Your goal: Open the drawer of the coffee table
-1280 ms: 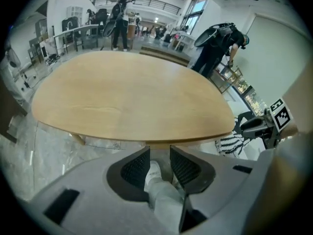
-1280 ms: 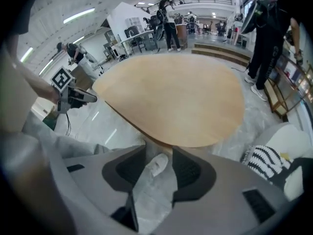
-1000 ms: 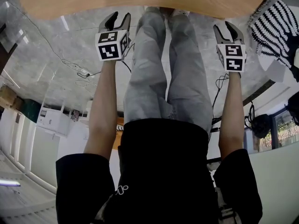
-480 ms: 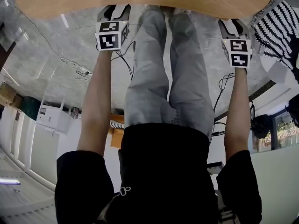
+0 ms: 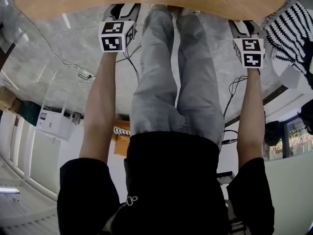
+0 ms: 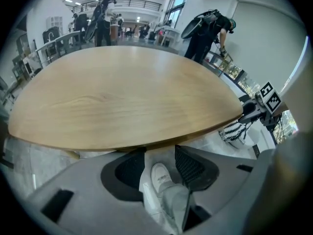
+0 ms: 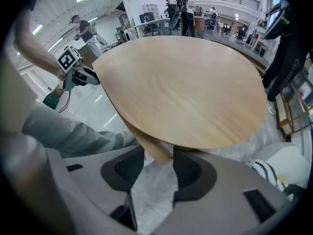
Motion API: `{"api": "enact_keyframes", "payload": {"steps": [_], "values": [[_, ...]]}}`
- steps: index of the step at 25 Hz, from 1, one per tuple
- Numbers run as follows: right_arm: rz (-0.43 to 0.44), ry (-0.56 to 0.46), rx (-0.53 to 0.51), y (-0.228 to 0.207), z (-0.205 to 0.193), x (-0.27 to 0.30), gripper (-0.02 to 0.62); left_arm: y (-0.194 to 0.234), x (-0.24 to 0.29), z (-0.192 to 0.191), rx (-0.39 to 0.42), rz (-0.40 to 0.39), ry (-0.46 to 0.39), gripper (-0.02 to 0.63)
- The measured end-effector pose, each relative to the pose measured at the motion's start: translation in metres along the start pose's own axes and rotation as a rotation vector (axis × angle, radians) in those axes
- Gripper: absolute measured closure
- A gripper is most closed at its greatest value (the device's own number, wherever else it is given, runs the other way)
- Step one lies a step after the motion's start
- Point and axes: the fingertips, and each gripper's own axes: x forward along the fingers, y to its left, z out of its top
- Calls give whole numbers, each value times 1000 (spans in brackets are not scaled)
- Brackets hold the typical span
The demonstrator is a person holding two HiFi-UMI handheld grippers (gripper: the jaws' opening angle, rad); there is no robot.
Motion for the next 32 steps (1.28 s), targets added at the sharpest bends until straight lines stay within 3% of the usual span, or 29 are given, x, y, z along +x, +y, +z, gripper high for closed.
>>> {"api": "enact_keyframes", "payload": {"steps": [14, 26, 32], "values": [[-61, 65, 3, 1, -7, -2, 440, -2, -2, -4, 0, 0, 3, 437], [-78, 111, -114, 5, -6, -3, 461, 0, -4, -7, -11, 21, 14, 437], [-39, 157, -198, 21, -21, -4, 472, -6, -10, -27, -9, 20, 58, 437]]}}
